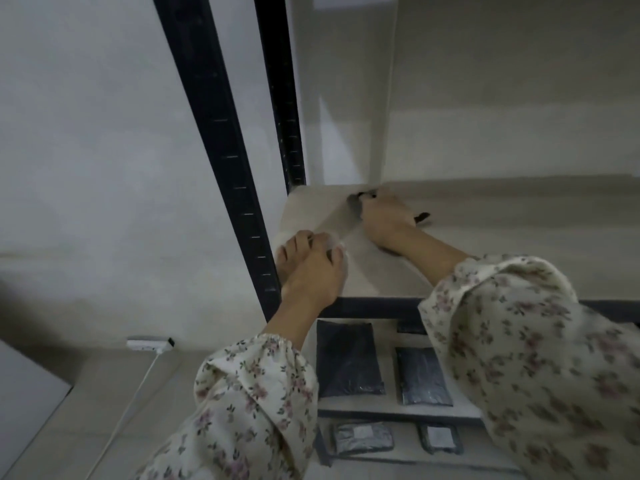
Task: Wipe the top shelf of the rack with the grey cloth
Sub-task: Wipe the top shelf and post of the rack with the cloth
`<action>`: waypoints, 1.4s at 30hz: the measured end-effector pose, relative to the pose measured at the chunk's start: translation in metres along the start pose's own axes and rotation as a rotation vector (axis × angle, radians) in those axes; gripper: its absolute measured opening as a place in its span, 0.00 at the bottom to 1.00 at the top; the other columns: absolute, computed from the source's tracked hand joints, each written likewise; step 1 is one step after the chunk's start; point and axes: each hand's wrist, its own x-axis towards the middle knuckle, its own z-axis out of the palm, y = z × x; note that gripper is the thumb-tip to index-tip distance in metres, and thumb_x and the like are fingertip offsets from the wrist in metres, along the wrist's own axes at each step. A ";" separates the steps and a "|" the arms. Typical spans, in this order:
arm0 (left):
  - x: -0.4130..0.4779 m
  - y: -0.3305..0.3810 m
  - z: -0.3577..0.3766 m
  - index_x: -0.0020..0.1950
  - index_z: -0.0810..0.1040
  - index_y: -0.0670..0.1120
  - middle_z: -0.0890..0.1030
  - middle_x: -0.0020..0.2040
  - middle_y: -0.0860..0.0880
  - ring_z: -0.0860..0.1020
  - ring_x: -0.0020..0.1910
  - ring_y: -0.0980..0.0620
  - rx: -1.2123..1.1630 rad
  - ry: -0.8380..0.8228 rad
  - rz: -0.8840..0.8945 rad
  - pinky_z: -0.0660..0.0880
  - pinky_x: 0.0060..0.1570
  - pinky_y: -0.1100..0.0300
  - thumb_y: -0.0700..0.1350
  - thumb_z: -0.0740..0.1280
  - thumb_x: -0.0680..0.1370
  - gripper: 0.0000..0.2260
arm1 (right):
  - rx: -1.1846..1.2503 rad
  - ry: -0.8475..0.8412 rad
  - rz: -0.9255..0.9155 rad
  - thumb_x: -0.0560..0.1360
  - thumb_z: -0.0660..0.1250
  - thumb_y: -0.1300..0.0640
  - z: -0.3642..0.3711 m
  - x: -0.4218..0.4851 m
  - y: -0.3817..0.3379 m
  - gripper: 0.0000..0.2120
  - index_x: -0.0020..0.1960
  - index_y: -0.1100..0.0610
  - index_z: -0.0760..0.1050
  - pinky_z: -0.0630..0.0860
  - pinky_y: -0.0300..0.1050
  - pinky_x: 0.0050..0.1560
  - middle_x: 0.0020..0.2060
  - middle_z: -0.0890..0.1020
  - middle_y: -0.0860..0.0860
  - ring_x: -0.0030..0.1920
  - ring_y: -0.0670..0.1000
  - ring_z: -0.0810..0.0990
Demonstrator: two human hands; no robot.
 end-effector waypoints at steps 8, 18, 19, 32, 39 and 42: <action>0.002 0.000 0.006 0.68 0.67 0.51 0.66 0.68 0.47 0.65 0.67 0.46 0.023 -0.002 -0.018 0.58 0.70 0.50 0.57 0.50 0.79 0.21 | 0.071 0.032 0.014 0.78 0.54 0.55 -0.024 0.036 0.029 0.18 0.67 0.57 0.67 0.68 0.51 0.54 0.60 0.67 0.61 0.59 0.62 0.69; 0.001 0.000 0.006 0.67 0.68 0.52 0.67 0.68 0.48 0.66 0.66 0.47 0.038 0.027 -0.023 0.60 0.69 0.53 0.58 0.47 0.75 0.24 | 0.181 -0.124 -0.324 0.77 0.54 0.47 -0.005 0.065 -0.014 0.17 0.63 0.48 0.72 0.70 0.46 0.46 0.53 0.70 0.54 0.52 0.56 0.74; 0.002 0.000 0.006 0.67 0.68 0.52 0.67 0.68 0.49 0.66 0.66 0.47 0.028 0.025 -0.029 0.60 0.69 0.53 0.58 0.48 0.75 0.24 | 0.146 -0.077 -0.286 0.77 0.56 0.50 -0.007 0.079 -0.007 0.16 0.63 0.47 0.72 0.70 0.46 0.46 0.52 0.71 0.54 0.53 0.57 0.74; 0.003 -0.004 0.010 0.67 0.66 0.54 0.66 0.68 0.51 0.65 0.67 0.49 0.024 0.006 -0.043 0.60 0.70 0.53 0.60 0.46 0.76 0.24 | 0.295 -0.123 -0.593 0.75 0.64 0.56 -0.001 0.114 -0.021 0.18 0.65 0.50 0.73 0.68 0.45 0.55 0.59 0.76 0.59 0.58 0.59 0.75; 0.001 -0.002 0.010 0.66 0.66 0.54 0.67 0.66 0.50 0.66 0.64 0.49 0.010 0.055 -0.058 0.62 0.67 0.55 0.62 0.44 0.74 0.26 | 0.267 -0.439 -0.820 0.74 0.67 0.61 -0.007 0.094 -0.027 0.18 0.63 0.53 0.75 0.65 0.29 0.52 0.55 0.74 0.49 0.53 0.46 0.72; 0.003 -0.002 0.009 0.66 0.65 0.54 0.67 0.66 0.50 0.66 0.64 0.50 -0.017 0.071 -0.066 0.63 0.67 0.56 0.62 0.45 0.74 0.26 | 0.307 -0.553 -0.805 0.73 0.67 0.65 -0.023 0.105 -0.027 0.20 0.64 0.56 0.74 0.66 0.23 0.49 0.55 0.76 0.49 0.52 0.43 0.73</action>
